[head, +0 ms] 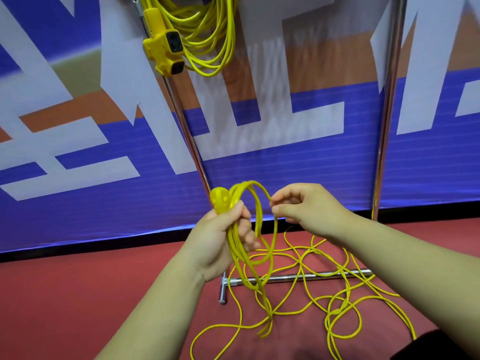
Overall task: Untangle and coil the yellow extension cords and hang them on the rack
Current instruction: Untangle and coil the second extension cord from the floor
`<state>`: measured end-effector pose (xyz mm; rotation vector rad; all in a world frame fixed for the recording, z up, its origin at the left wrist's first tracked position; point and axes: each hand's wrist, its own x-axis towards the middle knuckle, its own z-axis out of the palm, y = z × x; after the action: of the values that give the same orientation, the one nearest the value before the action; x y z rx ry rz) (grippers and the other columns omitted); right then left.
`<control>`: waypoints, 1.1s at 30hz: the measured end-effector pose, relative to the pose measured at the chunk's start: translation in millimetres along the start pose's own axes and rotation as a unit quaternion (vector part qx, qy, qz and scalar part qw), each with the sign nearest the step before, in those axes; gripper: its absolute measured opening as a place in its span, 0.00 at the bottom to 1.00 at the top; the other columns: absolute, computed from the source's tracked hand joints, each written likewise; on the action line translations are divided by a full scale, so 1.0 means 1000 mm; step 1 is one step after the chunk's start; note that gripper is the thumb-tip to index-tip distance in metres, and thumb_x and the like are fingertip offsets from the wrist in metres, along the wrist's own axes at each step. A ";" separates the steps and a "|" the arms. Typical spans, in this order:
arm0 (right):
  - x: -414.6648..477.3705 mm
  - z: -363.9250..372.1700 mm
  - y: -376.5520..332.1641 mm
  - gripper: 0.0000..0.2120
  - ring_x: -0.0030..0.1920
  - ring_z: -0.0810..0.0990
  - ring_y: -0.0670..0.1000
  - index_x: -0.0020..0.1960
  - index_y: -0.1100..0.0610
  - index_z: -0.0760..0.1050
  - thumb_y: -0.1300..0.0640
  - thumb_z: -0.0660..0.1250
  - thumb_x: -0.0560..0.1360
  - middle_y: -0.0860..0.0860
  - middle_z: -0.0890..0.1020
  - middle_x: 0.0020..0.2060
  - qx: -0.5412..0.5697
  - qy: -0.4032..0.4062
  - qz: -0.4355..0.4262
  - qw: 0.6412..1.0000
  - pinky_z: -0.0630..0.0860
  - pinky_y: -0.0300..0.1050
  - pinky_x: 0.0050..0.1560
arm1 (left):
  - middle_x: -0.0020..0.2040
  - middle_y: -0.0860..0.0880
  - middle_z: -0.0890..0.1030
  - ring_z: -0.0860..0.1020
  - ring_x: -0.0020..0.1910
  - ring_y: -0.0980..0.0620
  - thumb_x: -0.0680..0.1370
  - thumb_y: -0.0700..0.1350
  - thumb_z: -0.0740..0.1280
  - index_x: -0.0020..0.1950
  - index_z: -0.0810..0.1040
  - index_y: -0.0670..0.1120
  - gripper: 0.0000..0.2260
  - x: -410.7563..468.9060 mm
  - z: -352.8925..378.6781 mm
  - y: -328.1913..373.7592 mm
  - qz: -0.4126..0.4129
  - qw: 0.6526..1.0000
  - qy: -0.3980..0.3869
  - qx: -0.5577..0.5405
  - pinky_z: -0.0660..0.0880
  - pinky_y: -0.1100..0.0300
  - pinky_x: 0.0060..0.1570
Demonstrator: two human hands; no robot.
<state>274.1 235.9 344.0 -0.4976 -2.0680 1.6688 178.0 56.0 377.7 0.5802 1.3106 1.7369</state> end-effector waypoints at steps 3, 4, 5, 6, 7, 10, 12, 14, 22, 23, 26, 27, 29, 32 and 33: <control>-0.006 0.005 0.007 0.10 0.37 0.78 0.53 0.44 0.58 0.75 0.63 0.76 0.70 0.55 0.82 0.34 0.004 -0.029 0.009 1.000 0.77 0.54 0.44 | 0.25 0.53 0.62 0.63 0.21 0.58 0.78 0.49 0.63 0.40 0.75 0.47 0.09 0.002 -0.012 0.015 0.059 0.994 0.043 -0.083 0.66 0.64 0.23; -0.008 0.009 0.012 0.13 0.36 0.78 0.52 0.43 0.58 0.71 0.64 0.76 0.70 0.53 0.82 0.34 0.005 -0.054 0.011 0.998 0.75 0.54 0.43 | 0.24 0.54 0.61 0.61 0.20 0.60 0.78 0.50 0.63 0.40 0.74 0.47 0.09 0.002 -0.017 0.020 0.076 0.989 0.051 -0.112 0.63 0.66 0.22; -0.011 0.014 0.015 0.15 0.37 0.78 0.52 0.43 0.57 0.68 0.64 0.76 0.69 0.53 0.84 0.36 0.006 -0.083 0.017 0.996 0.73 0.54 0.44 | 0.24 0.55 0.61 0.60 0.20 0.60 0.79 0.50 0.62 0.40 0.74 0.48 0.10 0.002 -0.022 0.024 0.090 0.984 0.059 -0.139 0.60 0.67 0.21; -0.015 0.020 0.018 0.17 0.38 0.79 0.51 0.43 0.56 0.66 0.63 0.75 0.69 0.54 0.86 0.39 0.007 -0.116 0.024 0.993 0.72 0.54 0.45 | 0.24 0.55 0.60 0.60 0.19 0.61 0.80 0.50 0.62 0.39 0.74 0.48 0.11 0.001 -0.026 0.028 0.102 0.979 0.064 -0.163 0.58 0.68 0.21; -0.017 0.027 0.021 0.18 0.40 0.80 0.51 0.43 0.56 0.64 0.62 0.75 0.68 0.54 0.86 0.42 0.005 -0.147 0.031 0.989 0.73 0.55 0.45 | 0.24 0.55 0.60 0.60 0.19 0.61 0.80 0.51 0.61 0.39 0.73 0.49 0.12 0.000 -0.030 0.031 0.111 0.974 0.069 -0.183 0.57 0.68 0.20; -0.024 0.048 0.029 0.20 0.44 0.80 0.49 0.43 0.55 0.62 0.65 0.74 0.71 0.53 0.83 0.49 -0.025 -0.200 0.046 0.978 0.77 0.51 0.51 | 0.24 0.55 0.60 0.59 0.19 0.60 0.82 0.52 0.60 0.40 0.72 0.49 0.13 -0.004 -0.038 0.038 0.130 0.966 0.073 -0.212 0.56 0.68 0.20; -0.026 0.061 0.033 0.19 0.47 0.79 0.48 0.43 0.53 0.63 0.62 0.75 0.72 0.49 0.82 0.50 -0.070 -0.223 0.032 0.972 0.78 0.46 0.51 | 0.24 0.55 0.60 0.60 0.19 0.60 0.83 0.52 0.59 0.40 0.72 0.49 0.13 -0.006 -0.042 0.040 0.134 0.962 0.072 -0.225 0.55 0.68 0.21; -0.026 0.072 0.039 0.18 0.40 0.76 0.45 0.42 0.50 0.62 0.58 0.74 0.73 0.52 0.84 0.48 -0.084 -0.267 0.034 0.960 0.76 0.46 0.41 | 0.24 0.55 0.60 0.60 0.19 0.60 0.83 0.52 0.59 0.40 0.72 0.49 0.13 -0.008 -0.045 0.041 0.138 0.959 0.069 -0.239 0.55 0.68 0.21; -0.024 0.067 0.060 0.18 0.40 0.77 0.50 0.38 0.52 0.62 0.51 0.71 0.73 0.48 0.84 0.36 -0.095 -0.348 0.101 0.927 0.65 0.48 0.40 | 0.24 0.55 0.61 0.62 0.19 0.59 0.83 0.53 0.59 0.40 0.72 0.49 0.14 -0.024 -0.088 0.055 0.177 0.929 0.088 -0.312 0.60 0.68 0.19; -0.024 0.064 0.058 0.17 0.38 0.77 0.50 0.38 0.52 0.63 0.51 0.72 0.73 0.49 0.83 0.34 -0.080 -0.336 0.113 0.932 0.66 0.47 0.39 | 0.24 0.55 0.61 0.62 0.19 0.59 0.83 0.53 0.60 0.40 0.73 0.49 0.14 -0.025 -0.094 0.055 0.177 0.927 0.100 -0.314 0.60 0.68 0.19; -0.018 0.057 0.050 0.18 0.30 0.72 0.48 0.36 0.52 0.63 0.58 0.72 0.76 0.51 0.73 0.28 -0.019 -0.241 0.143 0.960 0.68 0.39 0.31 | 0.24 0.55 0.60 0.60 0.19 0.60 0.81 0.51 0.62 0.41 0.74 0.49 0.11 -0.029 -0.105 0.053 0.176 0.935 0.134 -0.277 0.57 0.68 0.19; -0.016 0.055 0.045 0.19 0.28 0.71 0.47 0.35 0.52 0.64 0.59 0.72 0.76 0.51 0.71 0.27 -0.016 -0.201 0.147 0.968 0.66 0.38 0.27 | 0.24 0.55 0.60 0.59 0.20 0.60 0.81 0.51 0.63 0.41 0.75 0.49 0.10 -0.031 -0.106 0.051 0.176 0.943 0.141 -0.245 0.56 0.68 0.20; -0.011 0.052 0.034 0.18 0.25 0.68 0.48 0.33 0.52 0.65 0.58 0.71 0.76 0.52 0.71 0.27 0.000 -0.136 0.162 0.977 0.61 0.37 0.24 | 0.24 0.55 0.58 0.58 0.20 0.60 0.79 0.49 0.65 0.42 0.75 0.48 0.08 -0.031 -0.102 0.047 0.176 0.962 0.144 -0.154 0.55 0.67 0.20; -0.008 0.049 0.012 0.12 0.25 0.68 0.47 0.36 0.53 0.69 0.62 0.65 0.77 0.52 0.74 0.29 0.078 -0.078 0.163 0.980 0.61 0.37 0.26 | 0.25 0.54 0.58 0.56 0.21 0.58 0.77 0.44 0.70 0.46 0.77 0.46 0.04 -0.028 -0.087 0.035 0.164 0.976 0.143 0.013 0.55 0.66 0.21; -0.009 0.048 0.004 0.10 0.27 0.68 0.48 0.38 0.54 0.69 0.64 0.63 0.76 0.53 0.76 0.31 0.096 -0.071 0.145 0.982 0.62 0.39 0.28 | 0.26 0.54 0.59 0.56 0.22 0.57 0.78 0.43 0.69 0.48 0.78 0.45 0.02 -0.026 -0.081 0.030 0.158 0.975 0.144 0.062 0.55 0.66 0.22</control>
<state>255.7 192.4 330.8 -0.6576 -1.9774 2.1035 117.8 -11.0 381.3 0.6514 1.6058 2.0691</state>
